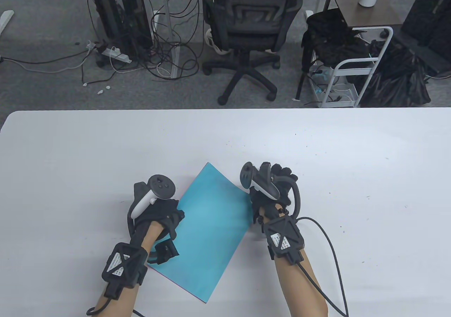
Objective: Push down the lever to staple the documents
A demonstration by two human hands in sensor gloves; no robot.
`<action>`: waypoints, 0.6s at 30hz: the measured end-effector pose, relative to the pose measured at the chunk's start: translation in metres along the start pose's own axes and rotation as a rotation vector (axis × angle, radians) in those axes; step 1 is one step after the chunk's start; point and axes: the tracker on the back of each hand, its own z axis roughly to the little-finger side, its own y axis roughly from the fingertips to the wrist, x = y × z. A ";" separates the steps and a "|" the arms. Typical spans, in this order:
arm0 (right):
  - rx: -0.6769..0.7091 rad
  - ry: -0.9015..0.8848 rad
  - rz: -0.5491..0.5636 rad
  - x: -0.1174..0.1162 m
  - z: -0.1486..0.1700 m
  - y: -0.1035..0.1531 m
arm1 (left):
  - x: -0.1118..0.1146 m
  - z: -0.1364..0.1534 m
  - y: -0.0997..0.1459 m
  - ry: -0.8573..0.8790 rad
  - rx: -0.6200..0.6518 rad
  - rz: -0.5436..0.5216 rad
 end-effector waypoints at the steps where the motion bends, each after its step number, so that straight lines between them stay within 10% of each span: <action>1: -0.001 0.000 0.001 0.000 0.000 0.000 | 0.000 0.000 0.000 0.001 0.001 0.000; 18: 0.001 -0.007 0.001 -0.001 -0.002 0.000 | -0.029 0.023 0.020 0.177 0.041 0.104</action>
